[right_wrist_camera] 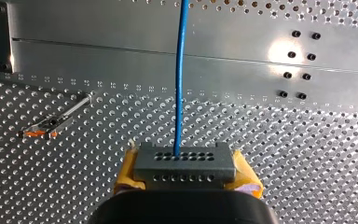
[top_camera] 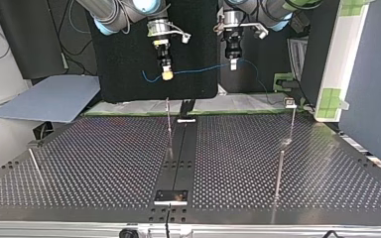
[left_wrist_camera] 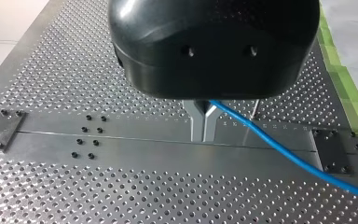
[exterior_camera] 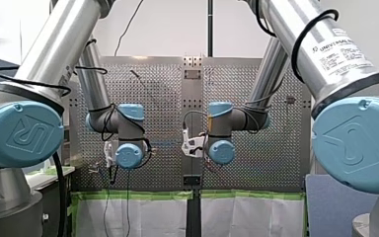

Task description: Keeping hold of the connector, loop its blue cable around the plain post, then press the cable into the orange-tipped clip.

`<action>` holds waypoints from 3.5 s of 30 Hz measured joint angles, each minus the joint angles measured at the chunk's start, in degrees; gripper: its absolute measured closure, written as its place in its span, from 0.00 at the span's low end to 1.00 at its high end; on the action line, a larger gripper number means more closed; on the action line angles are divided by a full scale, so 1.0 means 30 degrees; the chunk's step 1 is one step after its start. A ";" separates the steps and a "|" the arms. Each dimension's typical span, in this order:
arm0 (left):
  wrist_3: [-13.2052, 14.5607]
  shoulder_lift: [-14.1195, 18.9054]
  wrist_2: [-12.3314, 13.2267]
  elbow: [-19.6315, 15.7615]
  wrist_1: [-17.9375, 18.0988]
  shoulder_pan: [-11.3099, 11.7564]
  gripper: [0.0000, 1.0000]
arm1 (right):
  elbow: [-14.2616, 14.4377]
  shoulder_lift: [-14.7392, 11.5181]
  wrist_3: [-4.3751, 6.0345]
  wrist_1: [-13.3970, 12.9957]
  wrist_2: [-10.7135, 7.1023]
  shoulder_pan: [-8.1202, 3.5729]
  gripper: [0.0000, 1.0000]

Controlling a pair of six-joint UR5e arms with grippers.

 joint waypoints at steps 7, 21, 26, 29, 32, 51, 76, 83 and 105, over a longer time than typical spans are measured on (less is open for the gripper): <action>0.0000 0.0000 0.0000 0.0000 0.0000 -0.0001 0.97 | 0.0001 0.0000 0.0000 0.0001 0.0001 0.0001 1.00; 0.0000 -0.0001 0.0000 0.0000 0.0000 0.0000 0.97 | 0.0001 0.0000 0.0001 0.0000 0.0000 0.0000 1.00; 0.0000 0.0000 0.0000 0.0000 0.0000 0.0000 0.97 | 0.0001 0.0000 0.0000 0.0000 0.0001 0.0001 1.00; 0.0000 0.0000 -0.0001 0.0000 0.0000 0.0000 0.95 | 0.0001 0.0000 0.0001 0.0001 0.0000 -0.0001 1.00; 0.0000 0.0000 0.0000 0.0000 0.0000 0.0000 0.95 | 0.0000 0.0000 0.0000 0.0002 0.0000 0.0001 1.00; 0.0000 0.0000 0.0000 0.0000 0.0000 0.0000 0.95 | 0.0000 0.0000 0.0000 0.0001 0.0000 0.0001 1.00; 0.0029 -0.0001 0.0000 0.0029 0.0001 0.0029 0.95 | 0.0001 0.0000 0.0000 0.0001 0.0000 -0.0028 1.00; 0.0029 -0.0001 0.0001 0.0029 0.0001 0.0029 0.95 | 0.0000 0.0000 0.0000 0.0001 0.0000 -0.0028 1.00; 0.0264 0.2897 -0.0029 -0.1691 -0.2215 0.0235 0.95 | 0.0059 0.0963 0.0819 0.2834 -0.1485 0.0758 1.00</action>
